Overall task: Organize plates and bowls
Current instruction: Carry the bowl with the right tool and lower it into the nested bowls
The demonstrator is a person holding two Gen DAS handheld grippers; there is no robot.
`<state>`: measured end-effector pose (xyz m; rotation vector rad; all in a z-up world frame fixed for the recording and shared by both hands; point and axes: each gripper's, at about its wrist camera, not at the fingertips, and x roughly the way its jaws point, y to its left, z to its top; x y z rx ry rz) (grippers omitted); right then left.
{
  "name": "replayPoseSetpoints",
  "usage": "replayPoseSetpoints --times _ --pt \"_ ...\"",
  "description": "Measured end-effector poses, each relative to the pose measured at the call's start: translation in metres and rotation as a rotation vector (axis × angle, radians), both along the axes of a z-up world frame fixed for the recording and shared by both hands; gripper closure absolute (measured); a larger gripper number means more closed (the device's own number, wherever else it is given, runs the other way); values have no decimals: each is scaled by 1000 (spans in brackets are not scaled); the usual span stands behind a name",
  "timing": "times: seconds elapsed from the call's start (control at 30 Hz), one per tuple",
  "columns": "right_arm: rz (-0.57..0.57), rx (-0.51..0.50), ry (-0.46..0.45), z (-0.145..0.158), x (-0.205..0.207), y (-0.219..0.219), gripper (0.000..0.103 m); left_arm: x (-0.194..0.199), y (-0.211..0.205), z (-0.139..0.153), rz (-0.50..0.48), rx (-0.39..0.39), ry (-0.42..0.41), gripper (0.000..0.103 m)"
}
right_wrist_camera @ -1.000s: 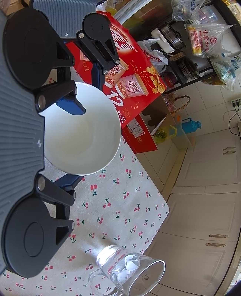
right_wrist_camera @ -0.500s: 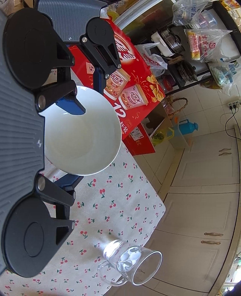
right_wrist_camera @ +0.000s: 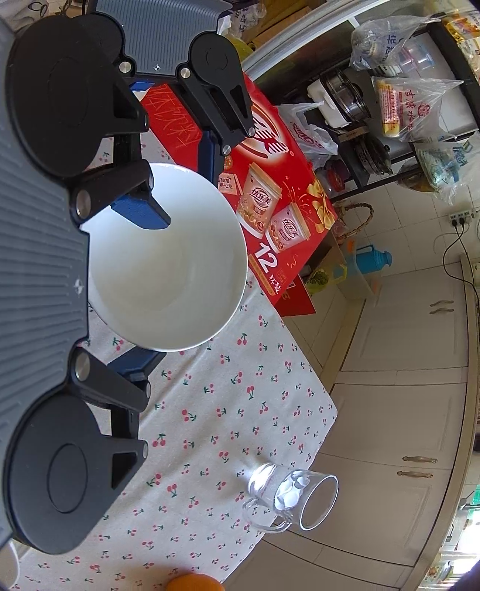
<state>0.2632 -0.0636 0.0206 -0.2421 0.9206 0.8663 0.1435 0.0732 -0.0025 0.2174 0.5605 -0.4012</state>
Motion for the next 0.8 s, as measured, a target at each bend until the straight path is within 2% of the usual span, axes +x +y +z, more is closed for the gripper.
replayPoseSetpoints --times 0.37,0.8 --pt "8 13 -30 19 -57 -29 29 -47 -18 19 -34 -7 -19 17" --pt "-73 18 -62 28 -96 -72 29 -60 -51 18 -130 -14 -21 17"
